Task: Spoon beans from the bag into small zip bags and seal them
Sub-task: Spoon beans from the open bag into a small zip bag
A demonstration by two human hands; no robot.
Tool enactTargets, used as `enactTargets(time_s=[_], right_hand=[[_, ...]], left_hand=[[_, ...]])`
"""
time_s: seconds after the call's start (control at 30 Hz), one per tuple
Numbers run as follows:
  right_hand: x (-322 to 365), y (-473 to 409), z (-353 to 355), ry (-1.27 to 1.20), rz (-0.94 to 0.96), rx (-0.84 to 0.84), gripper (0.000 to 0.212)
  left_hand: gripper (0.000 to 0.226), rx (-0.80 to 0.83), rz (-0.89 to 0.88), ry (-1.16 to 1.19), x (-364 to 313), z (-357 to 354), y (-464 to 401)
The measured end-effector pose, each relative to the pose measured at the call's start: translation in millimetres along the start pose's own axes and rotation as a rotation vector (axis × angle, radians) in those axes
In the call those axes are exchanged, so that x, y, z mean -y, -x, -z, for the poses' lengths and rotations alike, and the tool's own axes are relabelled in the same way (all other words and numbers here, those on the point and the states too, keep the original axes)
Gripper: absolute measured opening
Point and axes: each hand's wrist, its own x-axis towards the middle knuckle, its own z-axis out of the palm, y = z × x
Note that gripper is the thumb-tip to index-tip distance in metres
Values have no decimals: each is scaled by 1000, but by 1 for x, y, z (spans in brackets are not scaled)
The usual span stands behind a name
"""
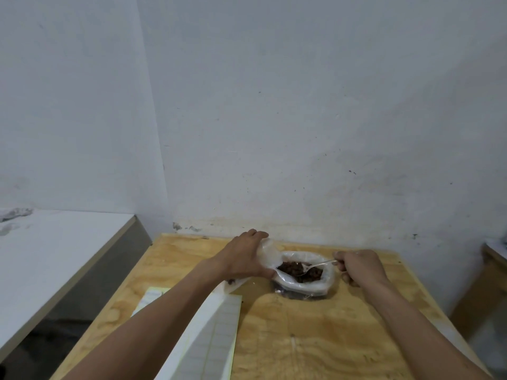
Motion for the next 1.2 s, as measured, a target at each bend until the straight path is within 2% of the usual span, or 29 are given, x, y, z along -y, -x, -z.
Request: enactTargets(time_s=[0.2, 0.43, 0.7, 0.87, 1.03, 1.13, 1.2], right_hand=[[24, 5, 20, -69, 37, -2, 25], [49, 13, 6, -107, 137, 29, 29], [77, 39, -21, 184, 637, -8, 41], [80, 33, -11, 223, 732, -90, 39], [57, 26, 8, 271, 852, -183, 34], [28, 28, 9, 480, 1037, -169, 27], [8, 28, 8, 687, 1280, -214, 28]], left_hand=[[100, 3, 46, 182, 4, 7, 3], [101, -6, 58, 209, 3, 12, 2], [100, -12, 82, 211, 6, 16, 4], [103, -62, 120, 228, 10, 14, 2], [98, -199, 164, 298, 7, 13, -5], [100, -306, 195, 385, 4, 12, -8], [98, -343, 207, 424, -2, 12, -8]])
